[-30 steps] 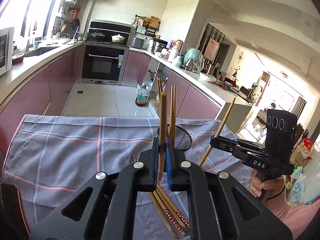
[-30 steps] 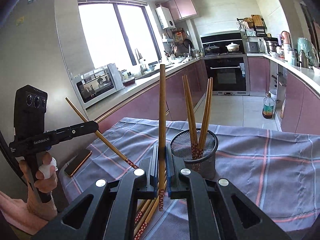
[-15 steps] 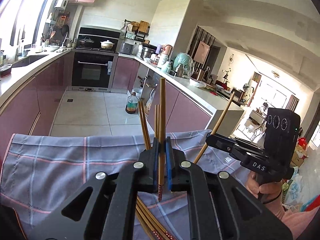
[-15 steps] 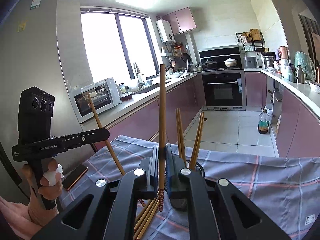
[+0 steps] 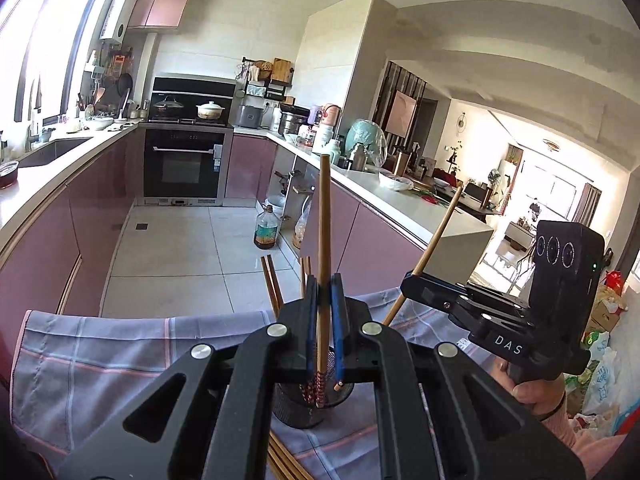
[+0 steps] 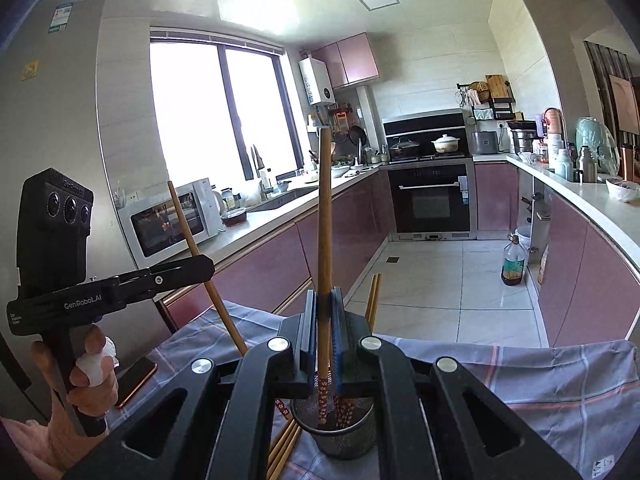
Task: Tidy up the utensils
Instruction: 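Lower both held chopsticks into the mesh cup and open both tools, then move both open tools back over the remaining chopstick pile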
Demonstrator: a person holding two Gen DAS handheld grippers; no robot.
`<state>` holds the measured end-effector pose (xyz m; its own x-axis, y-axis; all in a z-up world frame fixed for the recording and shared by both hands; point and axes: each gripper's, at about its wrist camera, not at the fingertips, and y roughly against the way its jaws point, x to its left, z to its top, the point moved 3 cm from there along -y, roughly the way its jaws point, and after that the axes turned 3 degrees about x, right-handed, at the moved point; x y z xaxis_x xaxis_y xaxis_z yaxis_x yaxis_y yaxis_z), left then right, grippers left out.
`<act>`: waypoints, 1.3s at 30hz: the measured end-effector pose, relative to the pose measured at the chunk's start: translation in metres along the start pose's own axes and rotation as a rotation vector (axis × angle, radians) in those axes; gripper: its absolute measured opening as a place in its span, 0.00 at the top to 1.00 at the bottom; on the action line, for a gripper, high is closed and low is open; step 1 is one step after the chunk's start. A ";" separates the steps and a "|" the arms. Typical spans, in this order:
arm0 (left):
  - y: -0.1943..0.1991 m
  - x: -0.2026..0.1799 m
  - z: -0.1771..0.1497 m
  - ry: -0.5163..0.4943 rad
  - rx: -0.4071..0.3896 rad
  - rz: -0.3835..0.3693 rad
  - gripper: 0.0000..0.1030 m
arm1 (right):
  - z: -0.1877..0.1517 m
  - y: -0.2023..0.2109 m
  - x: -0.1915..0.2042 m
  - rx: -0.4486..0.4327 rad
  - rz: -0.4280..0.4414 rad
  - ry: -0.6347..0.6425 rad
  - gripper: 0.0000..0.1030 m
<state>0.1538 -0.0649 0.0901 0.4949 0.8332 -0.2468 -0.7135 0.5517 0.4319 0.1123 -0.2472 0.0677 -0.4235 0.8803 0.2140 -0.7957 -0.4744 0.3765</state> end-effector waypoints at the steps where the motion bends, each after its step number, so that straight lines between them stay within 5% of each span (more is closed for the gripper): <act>1: -0.003 0.001 0.002 0.001 0.003 0.005 0.93 | -0.001 -0.003 -0.002 0.003 -0.005 -0.004 0.95; 18: -0.092 0.023 -0.047 -0.015 0.279 0.027 0.93 | -0.035 -0.061 -0.022 0.234 -0.008 -0.054 0.95; 31: -0.125 0.048 -0.055 0.037 0.308 0.066 0.83 | -0.042 -0.082 -0.027 0.288 -0.038 -0.090 0.92; 39: -0.119 0.059 -0.071 0.050 0.292 0.086 0.76 | -0.045 -0.073 -0.025 0.269 -0.031 -0.091 0.82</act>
<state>0.2328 -0.0789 -0.0380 0.4082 0.8813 -0.2379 -0.5757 0.4508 0.6821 0.1616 -0.2338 -0.0061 -0.3507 0.8954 0.2745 -0.6592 -0.4442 0.6068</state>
